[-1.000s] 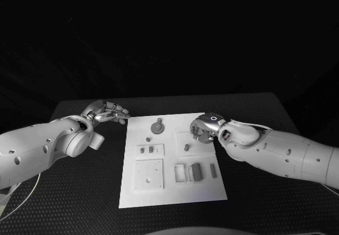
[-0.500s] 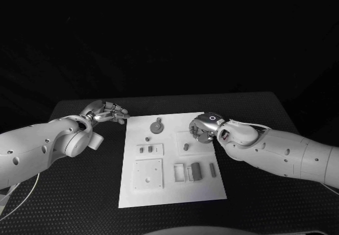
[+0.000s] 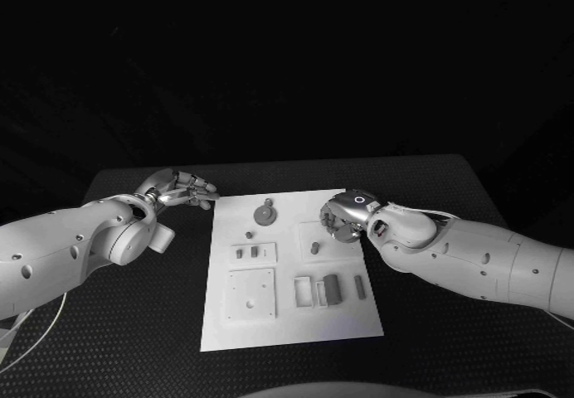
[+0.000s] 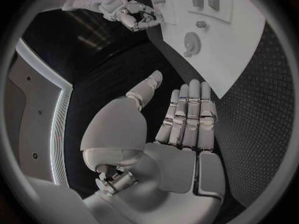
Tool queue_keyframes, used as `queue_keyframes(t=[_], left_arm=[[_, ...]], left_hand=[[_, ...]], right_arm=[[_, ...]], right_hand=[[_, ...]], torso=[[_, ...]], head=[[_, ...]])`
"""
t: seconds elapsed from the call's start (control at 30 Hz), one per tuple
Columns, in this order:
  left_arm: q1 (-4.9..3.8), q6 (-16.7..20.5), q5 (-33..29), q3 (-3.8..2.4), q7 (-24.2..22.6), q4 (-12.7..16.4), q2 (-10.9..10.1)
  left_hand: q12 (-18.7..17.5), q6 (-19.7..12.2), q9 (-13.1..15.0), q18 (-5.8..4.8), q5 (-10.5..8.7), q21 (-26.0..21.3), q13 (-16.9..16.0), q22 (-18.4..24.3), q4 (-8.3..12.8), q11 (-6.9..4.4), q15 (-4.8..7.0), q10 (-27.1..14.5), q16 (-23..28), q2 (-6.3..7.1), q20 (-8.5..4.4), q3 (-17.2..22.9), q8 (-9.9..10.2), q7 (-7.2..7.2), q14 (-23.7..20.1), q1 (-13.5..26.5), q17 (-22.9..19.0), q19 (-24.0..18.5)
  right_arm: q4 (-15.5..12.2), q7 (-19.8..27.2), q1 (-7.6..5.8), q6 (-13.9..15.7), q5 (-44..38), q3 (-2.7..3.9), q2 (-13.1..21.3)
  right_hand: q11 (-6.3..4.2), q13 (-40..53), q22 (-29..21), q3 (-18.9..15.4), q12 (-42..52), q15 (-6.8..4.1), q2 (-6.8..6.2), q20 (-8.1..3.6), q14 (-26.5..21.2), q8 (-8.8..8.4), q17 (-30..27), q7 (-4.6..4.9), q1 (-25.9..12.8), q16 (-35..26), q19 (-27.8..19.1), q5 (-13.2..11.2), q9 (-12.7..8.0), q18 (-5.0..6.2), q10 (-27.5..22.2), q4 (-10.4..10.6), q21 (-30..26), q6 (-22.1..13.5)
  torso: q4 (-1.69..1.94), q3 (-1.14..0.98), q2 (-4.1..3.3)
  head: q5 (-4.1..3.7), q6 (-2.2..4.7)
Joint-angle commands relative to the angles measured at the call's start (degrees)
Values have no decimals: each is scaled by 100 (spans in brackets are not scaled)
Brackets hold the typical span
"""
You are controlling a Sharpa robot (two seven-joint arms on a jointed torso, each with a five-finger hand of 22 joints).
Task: Assemble the parts on the task board
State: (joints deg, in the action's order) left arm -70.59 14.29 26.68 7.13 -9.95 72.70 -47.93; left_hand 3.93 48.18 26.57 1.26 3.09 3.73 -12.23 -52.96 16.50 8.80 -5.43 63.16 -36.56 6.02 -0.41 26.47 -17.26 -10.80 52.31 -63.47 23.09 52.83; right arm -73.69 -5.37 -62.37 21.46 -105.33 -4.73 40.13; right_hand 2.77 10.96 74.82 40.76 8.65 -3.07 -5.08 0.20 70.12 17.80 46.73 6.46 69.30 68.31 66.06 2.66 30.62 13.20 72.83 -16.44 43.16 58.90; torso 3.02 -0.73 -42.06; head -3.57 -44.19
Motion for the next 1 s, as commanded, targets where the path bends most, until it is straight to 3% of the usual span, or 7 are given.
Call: queue_keyframes(t=[0.03, 0.57, 1.0], left_arm=[[-7, -69, -34, -3, -32, 7, 10], [-7, -70, -33, -3, -35, -8, 1], [-7, -70, -33, -3, -38, -26, 2]], left_hand=[[-7, -48, -5, -6, 1, 11, 9, 11, 1, -12, -14, -43, 41, -23, 36, -41, -17, -4, 45, 36, 8, 5], [-6, -52, -8, -7, 1, 11, 15, 24, 1, -10, -15, -47, 53, -25, 36, -45, -19, -5, 47, 36, 21, 6], [-6, -56, -10, -7, 1, 12, 21, 34, 1, -8, -16, -52, 64, -24, 36, -49, -20, -6, 49, 33, 32, 5]], right_arm=[[47, -153, 61, -203, -91, -46, 30], [-81, -153, 59, -26, -93, -38, 84], [-169, -131, 41, -45, -73, 49, 121]], right_hand=[[46, 86, 8, 52, 17, -7, 40, -12, 42, 20, 9, 12, -26, 21, 44, 16, 12, 180, 115, 0, 36, 41], [26, 110, 30, 78, 12, -27, 15, -38, 81, 41, 47, -2, -48, 33, 90, 16, 34, 180, 164, 1, 59, 69], [20, 118, 38, 86, 9, -34, 4, -47, 91, 47, 62, -6, -56, 37, 103, 16, 41, 180, 178, 2, 66, 77]], torso=[[3, 0, 0], [2, 5, 3], [6, 3, 2]], head=[[3, 3], [19, 15], [33, 23]])
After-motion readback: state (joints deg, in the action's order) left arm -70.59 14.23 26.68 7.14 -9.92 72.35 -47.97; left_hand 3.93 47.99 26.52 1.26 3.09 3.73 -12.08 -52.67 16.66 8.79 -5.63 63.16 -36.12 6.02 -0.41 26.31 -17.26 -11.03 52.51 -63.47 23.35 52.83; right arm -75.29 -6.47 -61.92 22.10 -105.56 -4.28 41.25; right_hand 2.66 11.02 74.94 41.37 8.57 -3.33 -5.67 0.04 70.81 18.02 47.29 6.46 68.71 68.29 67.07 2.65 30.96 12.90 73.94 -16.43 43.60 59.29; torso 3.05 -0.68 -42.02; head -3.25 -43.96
